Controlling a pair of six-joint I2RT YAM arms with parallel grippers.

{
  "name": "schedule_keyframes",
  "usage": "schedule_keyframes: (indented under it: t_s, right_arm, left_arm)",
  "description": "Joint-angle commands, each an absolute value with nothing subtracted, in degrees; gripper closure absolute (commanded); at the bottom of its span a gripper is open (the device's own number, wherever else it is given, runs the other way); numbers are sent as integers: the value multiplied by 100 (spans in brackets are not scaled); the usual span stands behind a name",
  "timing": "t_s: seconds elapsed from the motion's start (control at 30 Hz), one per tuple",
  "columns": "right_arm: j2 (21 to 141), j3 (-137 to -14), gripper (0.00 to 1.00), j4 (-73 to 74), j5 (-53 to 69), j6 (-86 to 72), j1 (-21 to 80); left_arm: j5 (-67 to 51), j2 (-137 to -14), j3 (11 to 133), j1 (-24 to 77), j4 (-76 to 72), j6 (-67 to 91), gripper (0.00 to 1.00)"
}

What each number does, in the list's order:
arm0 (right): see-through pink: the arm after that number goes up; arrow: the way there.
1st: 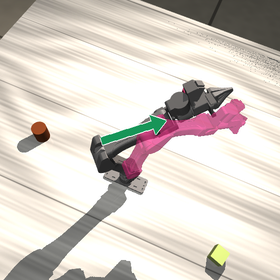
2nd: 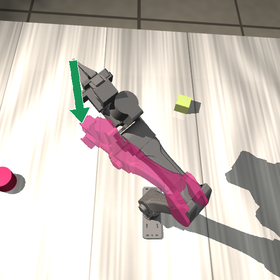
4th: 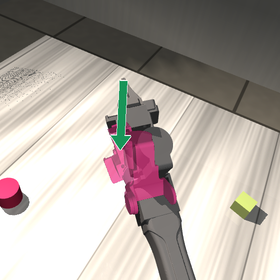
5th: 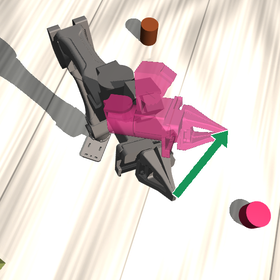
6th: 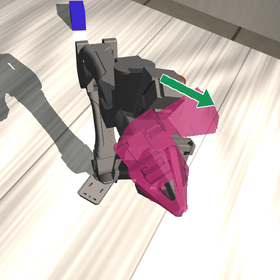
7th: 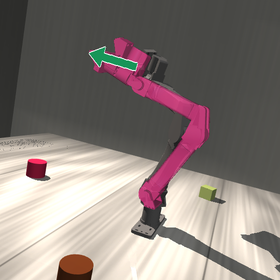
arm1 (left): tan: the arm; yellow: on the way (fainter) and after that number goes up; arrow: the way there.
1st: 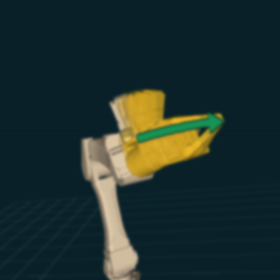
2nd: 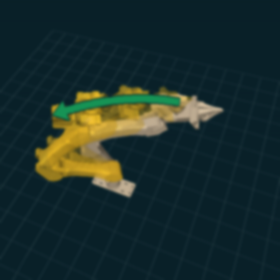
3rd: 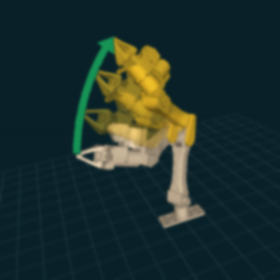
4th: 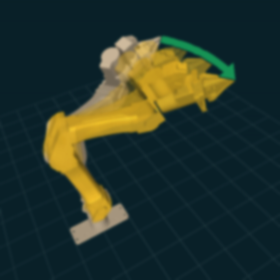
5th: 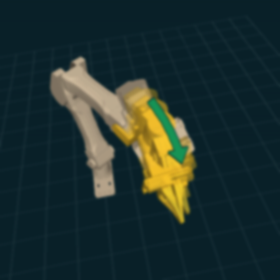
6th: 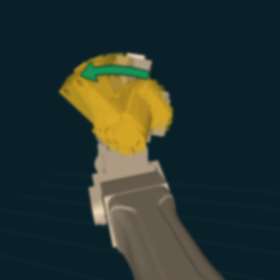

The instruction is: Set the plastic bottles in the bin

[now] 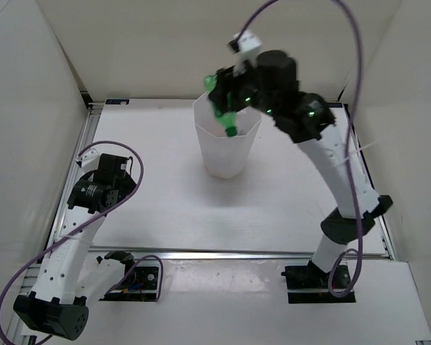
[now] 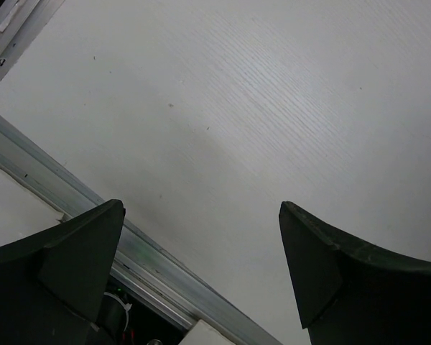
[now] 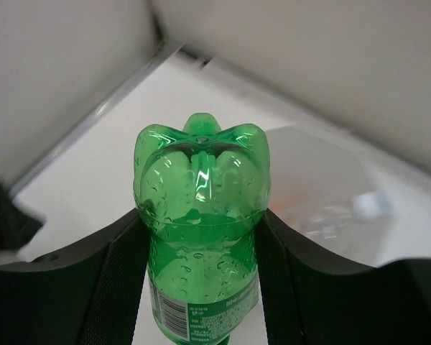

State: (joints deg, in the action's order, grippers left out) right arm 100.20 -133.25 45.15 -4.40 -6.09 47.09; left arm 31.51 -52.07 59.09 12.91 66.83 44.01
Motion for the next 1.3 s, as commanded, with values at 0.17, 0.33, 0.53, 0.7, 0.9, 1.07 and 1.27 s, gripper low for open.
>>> schedule_keyframes:
  t_s: [0.17, 0.33, 0.53, 0.7, 0.9, 1.07, 1.27]
  right_arm:
    - [10888, -13772, 53, 3421, -694, 7, 3991]
    - [11013, -13520, 22, 3296, -598, -220, 3894]
    - [10583, -12788, 0, 3541, -912, -650, 3894]
    - [10310, -13060, 0, 4558, -1205, -1464, 3614]
    - [9477, -12570, 0, 5405, 1034, -2329, 2323]
    - [8658, -11681, 0, 4869, 1591, -1873, 2163]
    - [8157, -11040, 0, 4930, 1512, -1749, 1786]
  left_arm:
    - [2804, -5124, 5739, 1266, 6548, 4403, 0]
    - [2733, -5176, 5810, 1266, 6495, 4342, 0]
    - [2733, -5124, 5818, 1266, 6381, 4289, 0]
    - [2856, -5072, 5590, 1213, 6259, 4289, 0]
    - [3208, -5010, 5239, 1213, 5898, 4403, 0]
    - [3375, -5115, 5186, 1160, 5687, 4465, 0]
    - [3927, -5361, 5431, 1107, 5572, 4613, 0]
